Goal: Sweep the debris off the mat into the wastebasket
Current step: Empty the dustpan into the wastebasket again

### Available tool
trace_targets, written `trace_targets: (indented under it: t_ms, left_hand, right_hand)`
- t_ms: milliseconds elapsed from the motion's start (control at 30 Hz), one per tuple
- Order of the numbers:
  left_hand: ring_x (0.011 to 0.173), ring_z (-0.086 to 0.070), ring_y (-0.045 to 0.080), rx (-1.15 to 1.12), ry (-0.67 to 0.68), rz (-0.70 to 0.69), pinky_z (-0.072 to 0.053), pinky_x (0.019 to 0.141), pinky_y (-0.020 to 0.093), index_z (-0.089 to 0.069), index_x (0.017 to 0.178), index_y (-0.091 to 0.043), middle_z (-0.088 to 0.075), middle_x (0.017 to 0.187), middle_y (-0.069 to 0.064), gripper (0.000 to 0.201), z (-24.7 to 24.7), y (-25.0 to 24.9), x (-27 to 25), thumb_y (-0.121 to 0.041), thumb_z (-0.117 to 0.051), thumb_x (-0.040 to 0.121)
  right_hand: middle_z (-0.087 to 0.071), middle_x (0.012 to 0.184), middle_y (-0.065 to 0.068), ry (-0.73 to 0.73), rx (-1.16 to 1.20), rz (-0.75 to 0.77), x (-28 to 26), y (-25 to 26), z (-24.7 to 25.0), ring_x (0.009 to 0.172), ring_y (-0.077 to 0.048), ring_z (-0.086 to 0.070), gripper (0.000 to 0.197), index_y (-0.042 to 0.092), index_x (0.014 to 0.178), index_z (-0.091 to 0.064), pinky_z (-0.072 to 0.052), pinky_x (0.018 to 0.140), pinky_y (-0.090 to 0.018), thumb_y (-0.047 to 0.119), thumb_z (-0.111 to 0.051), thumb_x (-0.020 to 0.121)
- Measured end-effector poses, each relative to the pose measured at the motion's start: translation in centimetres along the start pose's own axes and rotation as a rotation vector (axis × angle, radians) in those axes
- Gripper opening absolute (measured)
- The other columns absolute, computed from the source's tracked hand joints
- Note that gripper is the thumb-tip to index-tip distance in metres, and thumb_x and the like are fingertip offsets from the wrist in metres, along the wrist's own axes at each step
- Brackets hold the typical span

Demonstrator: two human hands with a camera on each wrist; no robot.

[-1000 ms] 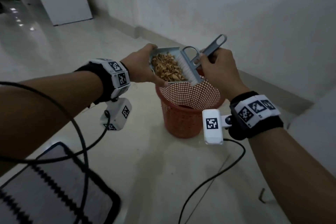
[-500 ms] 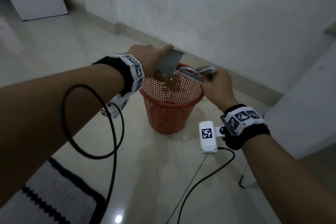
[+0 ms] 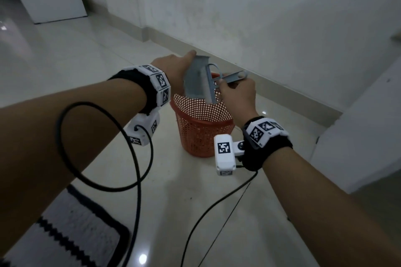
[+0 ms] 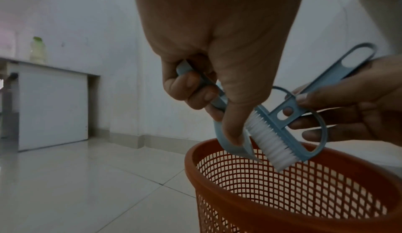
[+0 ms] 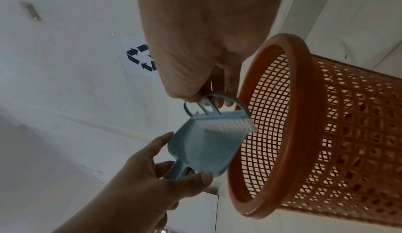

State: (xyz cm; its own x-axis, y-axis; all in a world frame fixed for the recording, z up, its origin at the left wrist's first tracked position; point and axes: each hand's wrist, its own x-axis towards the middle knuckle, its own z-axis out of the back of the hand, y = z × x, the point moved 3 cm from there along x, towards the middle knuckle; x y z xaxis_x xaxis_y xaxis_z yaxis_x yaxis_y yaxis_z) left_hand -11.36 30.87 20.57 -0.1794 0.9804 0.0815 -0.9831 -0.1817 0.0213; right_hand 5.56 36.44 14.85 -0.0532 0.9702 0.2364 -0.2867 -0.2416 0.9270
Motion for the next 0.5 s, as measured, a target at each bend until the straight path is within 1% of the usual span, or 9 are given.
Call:
trace_targets:
  t_ms: [67, 100, 167, 233, 267, 333, 367, 433, 500]
  left_hand:
    - [0.108, -0.061, 0.039, -0.064, -0.006, 0.03, -0.049, 0.079, 0.041, -0.008, 0.156, -0.022, -0.059, 0.124, 0.022, 0.109, 0.2, 0.2, -0.2, -0.028, -0.082, 0.077]
    - [0.107, -0.06, 0.039, -0.086, -0.009, 0.035, -0.049, 0.079, 0.042, -0.008, 0.156, -0.021, -0.059, 0.124, 0.022, 0.109, 0.3, 0.3, -0.2, -0.029, -0.082, 0.077]
    - [0.106, -0.061, 0.039, -0.108, -0.013, 0.033, -0.052, 0.08, 0.043, -0.012, 0.155, -0.018, -0.059, 0.123, 0.021, 0.106, 0.6, 0.5, -0.3, -0.029, -0.083, 0.077]
    - [0.104, -0.061, 0.039, -0.106, -0.016, 0.036, -0.051, 0.078, 0.043, -0.014, 0.154, -0.016, -0.06, 0.123, 0.022, 0.104, 0.7, 0.4, -0.6, -0.029, -0.083, 0.077]
    - [0.104, -0.061, 0.038, -0.097, -0.02, 0.042, -0.05, 0.076, 0.041, -0.013, 0.154, -0.016, -0.06, 0.122, 0.022, 0.104, 0.7, 0.4, -0.6, -0.029, -0.082, 0.078]
    - [0.104, -0.062, 0.038, -0.092, -0.02, 0.049, -0.048, 0.075, 0.04, -0.011, 0.155, -0.017, -0.06, 0.121, 0.021, 0.104, 0.7, 0.2, -0.9, -0.03, -0.081, 0.079]
    - [0.103, -0.062, 0.038, -0.099, -0.021, 0.049, -0.049, 0.075, 0.041, -0.012, 0.155, -0.018, -0.061, 0.12, 0.021, 0.104, 0.8, 0.1, -1.0, -0.029, -0.081, 0.078]
    - [0.1, -0.063, 0.038, -0.117, -0.025, 0.043, -0.051, 0.075, 0.042, -0.015, 0.153, -0.018, -0.062, 0.118, 0.02, 0.101, 0.9, -0.2, -1.2, -0.028, -0.082, 0.077]
    - [0.099, -0.063, 0.038, -0.17, -0.017, 0.059, -0.054, 0.077, 0.045, -0.017, 0.152, -0.017, -0.062, 0.117, 0.02, 0.1, 1.0, -0.4, -1.5, -0.025, -0.082, 0.076]
  right_hand:
    - [-0.076, 0.083, 0.001, -0.082, 0.033, -0.012, -0.1, 0.2, 0.2, 0.08, -0.022, -0.072, 0.027, 0.017, 0.085, -0.072, -0.06, 0.076, -0.047, 0.04, -0.063, 0.075]
    - [-0.075, 0.083, 0.0, -0.091, 0.024, -0.017, -0.1, 0.1, 0.3, 0.079, -0.022, -0.072, 0.025, 0.015, 0.085, -0.073, -0.06, 0.075, -0.046, 0.038, -0.064, 0.078]
    - [-0.074, 0.079, -0.004, -0.029, -0.094, -0.014, -0.2, -0.2, 0.1, 0.074, -0.022, -0.07, 0.022, 0.01, 0.082, -0.071, -0.06, 0.071, -0.041, 0.03, -0.064, 0.083]
    - [-0.073, 0.08, -0.009, -0.023, -0.187, 0.024, -0.4, -0.6, 0.0, 0.075, -0.026, -0.069, 0.02, 0.007, 0.081, -0.07, -0.057, 0.068, -0.037, 0.024, -0.061, 0.086]
    - [-0.073, 0.082, -0.01, -0.041, -0.191, 0.047, -0.4, -0.5, 0.1, 0.077, -0.027, -0.069, 0.021, 0.006, 0.083, -0.07, -0.057, 0.069, -0.036, 0.024, -0.06, 0.088]
    - [-0.074, 0.086, -0.007, -0.071, -0.154, 0.085, -0.4, -0.2, 0.2, 0.081, -0.026, -0.069, 0.022, 0.01, 0.089, -0.072, -0.056, 0.072, -0.036, 0.028, -0.059, 0.088]
    - [-0.074, 0.086, -0.006, -0.057, -0.153, 0.089, -0.3, -0.2, 0.1, 0.081, -0.025, -0.07, 0.022, 0.012, 0.09, -0.072, -0.056, 0.073, -0.035, 0.029, -0.059, 0.088]
    - [-0.074, 0.085, -0.006, -0.011, -0.18, 0.048, 0.1, -0.4, 0.1, 0.081, -0.025, -0.07, 0.024, 0.01, 0.088, -0.072, -0.056, 0.072, -0.033, 0.031, -0.06, 0.088]
    - [-0.075, 0.09, -0.009, -0.048, -0.153, -0.001, 0.4, -0.6, 0.7, 0.085, -0.025, -0.07, 0.024, 0.007, 0.089, -0.072, -0.054, 0.073, -0.03, 0.028, -0.061, 0.089]
